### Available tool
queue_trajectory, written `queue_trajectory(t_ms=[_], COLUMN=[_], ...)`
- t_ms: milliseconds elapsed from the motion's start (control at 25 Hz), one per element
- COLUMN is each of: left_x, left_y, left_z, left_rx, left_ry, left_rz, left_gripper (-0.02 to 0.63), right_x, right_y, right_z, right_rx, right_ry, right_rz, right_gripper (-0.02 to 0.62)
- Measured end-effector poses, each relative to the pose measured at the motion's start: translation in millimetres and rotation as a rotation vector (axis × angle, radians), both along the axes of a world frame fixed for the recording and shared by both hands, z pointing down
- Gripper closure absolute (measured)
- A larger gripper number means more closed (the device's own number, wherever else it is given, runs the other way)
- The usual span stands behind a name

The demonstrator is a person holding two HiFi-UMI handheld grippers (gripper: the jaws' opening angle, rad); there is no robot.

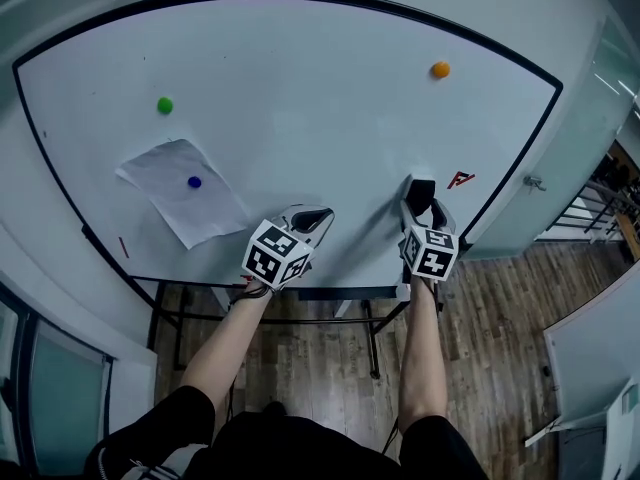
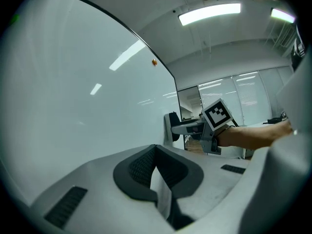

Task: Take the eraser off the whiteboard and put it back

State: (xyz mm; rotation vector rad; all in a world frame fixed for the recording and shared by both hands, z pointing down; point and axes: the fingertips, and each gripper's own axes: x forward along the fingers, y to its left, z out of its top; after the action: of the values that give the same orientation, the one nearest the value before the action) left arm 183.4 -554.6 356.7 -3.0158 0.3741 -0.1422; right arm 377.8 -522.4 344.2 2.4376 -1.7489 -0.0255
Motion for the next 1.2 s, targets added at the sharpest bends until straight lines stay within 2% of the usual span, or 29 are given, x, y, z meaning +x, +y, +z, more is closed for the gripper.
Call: queue_trajectory(t_ms=[520,600,680,1200], left_x=[0,-1,-3,-9], left_y=[-12,-14,-15,-4], left_z=[5,6,8,12], left_rx=[-0.028,-0.031,-0.031,-0.052], left_ry=[0.008,0.009,0.005,0.012], left_rz=[0.023,0.020,0.017,-0.026], left_gripper=[0.589,0.588,0.589,0.588], right_x=[6,5,4,-6], right_y=[-17,-17,-17,6], right_z=[-7,-6,-6,3], right_rx=[0.033,0.035,0.038,0.033], right_ry=[0.010,0.010,0.004,-0.018], right_rz=[0.009,0.015,0.022,0.000], right_gripper=[0.307,0.339,0.345,0.348])
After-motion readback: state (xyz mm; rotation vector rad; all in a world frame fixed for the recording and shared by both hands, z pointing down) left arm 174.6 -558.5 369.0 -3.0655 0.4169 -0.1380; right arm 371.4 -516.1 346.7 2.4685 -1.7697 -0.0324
